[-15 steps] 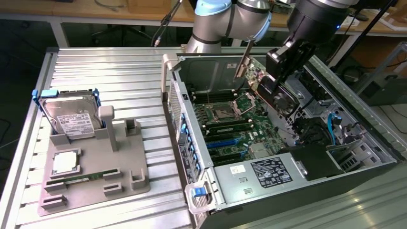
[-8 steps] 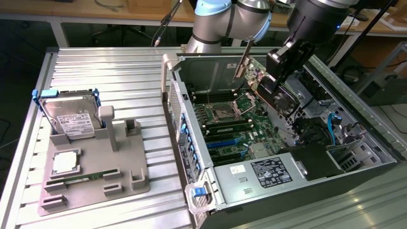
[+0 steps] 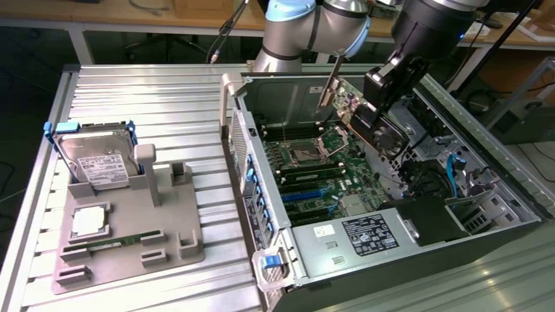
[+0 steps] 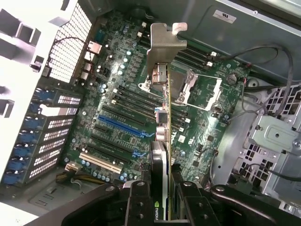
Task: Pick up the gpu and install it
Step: 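Insert the gpu into the slot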
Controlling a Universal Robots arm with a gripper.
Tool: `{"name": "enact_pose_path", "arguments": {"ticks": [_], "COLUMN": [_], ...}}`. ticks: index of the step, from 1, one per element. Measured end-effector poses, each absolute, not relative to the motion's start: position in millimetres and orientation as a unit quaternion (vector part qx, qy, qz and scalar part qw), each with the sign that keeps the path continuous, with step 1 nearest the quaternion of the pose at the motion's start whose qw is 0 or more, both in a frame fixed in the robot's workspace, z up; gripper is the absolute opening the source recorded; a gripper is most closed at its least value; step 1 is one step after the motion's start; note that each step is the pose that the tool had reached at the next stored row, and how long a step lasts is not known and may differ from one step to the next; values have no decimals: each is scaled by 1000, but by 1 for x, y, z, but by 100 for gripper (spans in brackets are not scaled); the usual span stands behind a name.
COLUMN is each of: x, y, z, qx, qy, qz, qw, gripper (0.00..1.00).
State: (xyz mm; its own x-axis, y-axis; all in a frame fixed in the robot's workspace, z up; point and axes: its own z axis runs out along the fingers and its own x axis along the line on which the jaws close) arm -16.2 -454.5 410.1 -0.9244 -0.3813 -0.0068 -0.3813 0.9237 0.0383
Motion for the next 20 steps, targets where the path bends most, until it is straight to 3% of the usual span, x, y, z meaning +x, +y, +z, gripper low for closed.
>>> {"name": "enact_pose_path", "arguments": {"ticks": [20], "x": [-16], "y": [-454], "z": [410], "qx": [323], "qy": [-946], "qz": [-19], "qw": [3], "gripper": [27]}}
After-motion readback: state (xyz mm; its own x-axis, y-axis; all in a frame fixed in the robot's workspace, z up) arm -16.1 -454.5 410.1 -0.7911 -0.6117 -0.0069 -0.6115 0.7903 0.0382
